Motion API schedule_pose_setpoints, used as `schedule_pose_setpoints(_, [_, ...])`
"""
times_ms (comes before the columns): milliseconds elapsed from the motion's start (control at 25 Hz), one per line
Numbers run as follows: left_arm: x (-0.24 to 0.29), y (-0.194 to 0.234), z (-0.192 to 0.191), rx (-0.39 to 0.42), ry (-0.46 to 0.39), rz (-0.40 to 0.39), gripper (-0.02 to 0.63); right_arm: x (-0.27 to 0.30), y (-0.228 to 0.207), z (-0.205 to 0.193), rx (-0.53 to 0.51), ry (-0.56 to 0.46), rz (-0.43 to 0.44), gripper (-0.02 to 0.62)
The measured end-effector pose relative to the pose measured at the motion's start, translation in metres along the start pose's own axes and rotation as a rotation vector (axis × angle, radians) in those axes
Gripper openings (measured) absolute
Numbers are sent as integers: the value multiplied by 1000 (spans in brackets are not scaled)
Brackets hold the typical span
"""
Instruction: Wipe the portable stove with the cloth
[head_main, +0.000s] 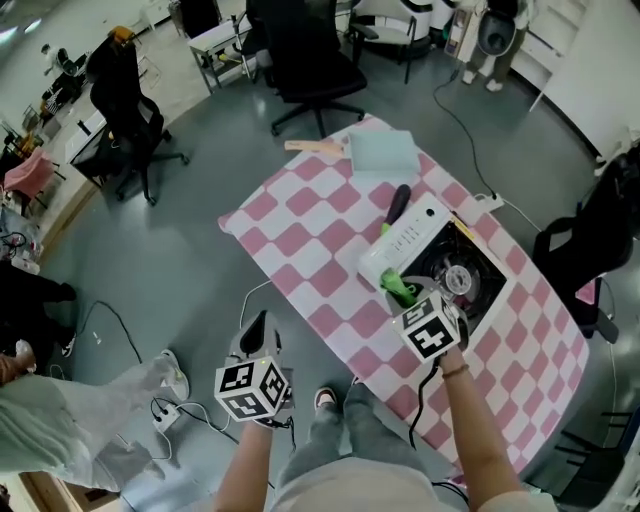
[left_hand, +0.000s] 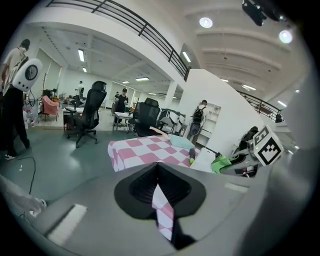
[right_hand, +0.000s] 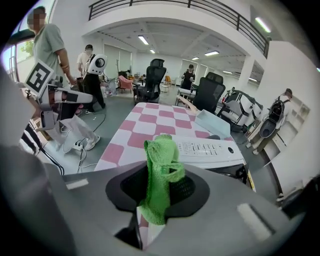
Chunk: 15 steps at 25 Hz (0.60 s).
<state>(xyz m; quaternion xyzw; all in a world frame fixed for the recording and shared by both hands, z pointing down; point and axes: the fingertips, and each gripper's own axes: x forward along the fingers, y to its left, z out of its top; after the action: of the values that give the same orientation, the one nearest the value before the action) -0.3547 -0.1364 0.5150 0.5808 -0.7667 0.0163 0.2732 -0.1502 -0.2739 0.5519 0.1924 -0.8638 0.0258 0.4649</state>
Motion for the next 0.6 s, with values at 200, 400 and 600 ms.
schedule_pose_setpoints(200, [-3, 8, -1, 0, 2, 16, 0, 6, -1, 11, -3, -11, -10, 78])
schedule_pose_setpoints(400, [-4, 17, -2, -8, 1, 32, 0, 12, -1, 22, -19, -16, -8, 78])
schedule_pose_setpoints(600, [-5, 24, -3, -15, 4, 47, 0, 19, -6, 34, -19, -14, -10, 78])
